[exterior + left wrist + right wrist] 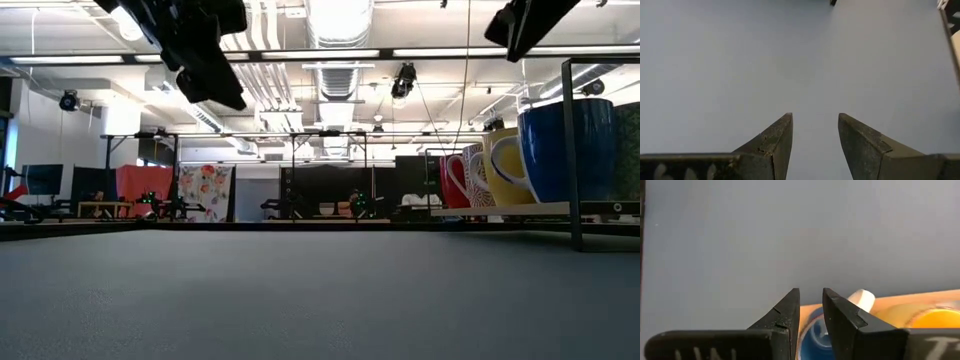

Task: Place coffee mugs
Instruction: Return to Home Position

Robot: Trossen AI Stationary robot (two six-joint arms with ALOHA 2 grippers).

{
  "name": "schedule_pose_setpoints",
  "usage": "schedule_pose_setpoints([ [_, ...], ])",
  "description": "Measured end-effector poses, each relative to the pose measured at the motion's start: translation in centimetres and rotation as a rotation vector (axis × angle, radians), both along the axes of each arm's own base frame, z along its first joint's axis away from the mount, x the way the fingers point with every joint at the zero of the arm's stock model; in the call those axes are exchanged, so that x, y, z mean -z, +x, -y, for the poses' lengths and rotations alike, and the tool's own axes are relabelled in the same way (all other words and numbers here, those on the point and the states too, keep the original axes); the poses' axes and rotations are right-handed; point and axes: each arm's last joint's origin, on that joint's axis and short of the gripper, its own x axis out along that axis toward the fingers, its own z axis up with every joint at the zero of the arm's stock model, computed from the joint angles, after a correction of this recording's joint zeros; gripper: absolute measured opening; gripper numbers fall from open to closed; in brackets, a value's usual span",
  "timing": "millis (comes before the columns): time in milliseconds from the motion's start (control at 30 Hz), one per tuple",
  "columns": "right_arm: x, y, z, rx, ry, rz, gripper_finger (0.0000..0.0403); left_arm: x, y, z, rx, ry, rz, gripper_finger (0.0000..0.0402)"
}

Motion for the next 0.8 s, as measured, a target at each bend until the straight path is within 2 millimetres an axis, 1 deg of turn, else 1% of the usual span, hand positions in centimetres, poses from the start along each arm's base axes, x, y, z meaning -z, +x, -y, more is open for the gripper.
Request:
schedule_pose_setpoints([
  [200,-0.5,-2.7,0.6,0.041,-0.045,0.124,0.0077,-1.6,-1.1,-0.1,0.007,0.006,0.068,0.0141],
  [333,-0.1,-4.5,0.9,0.046,-0.032,0.206,0.0073,-2.8,-2.1,-0.2,-0.016,0.023,0.122,0.0141],
  [467,0.5,-6.4,1.3,0.065,-0.032,0.248,0.0069,-3.9,-3.3,-0.6,-0.090,0.078,0.167,0.0141],
  [533,0.9,-7.0,1.4,0.072,-0.031,0.280,0.0068,-4.4,-3.9,-0.7,-0.118,0.096,0.192,0.0141],
  [600,0.8,-8.4,1.6,0.073,-0.019,0.353,0.0068,-4.9,-4.5,-0.7,-0.114,0.108,0.209,0.0141],
  [700,0.9,-10.4,2.0,0.070,-0.008,0.442,0.0070,-5.3,-5.6,-0.7,-0.063,0.140,0.205,0.0141],
  [800,1.9,-11.3,2.1,0.074,0.000,0.470,0.0069,-5.4,-6.5,-0.7,-0.034,0.148,0.183,0.0141],
])
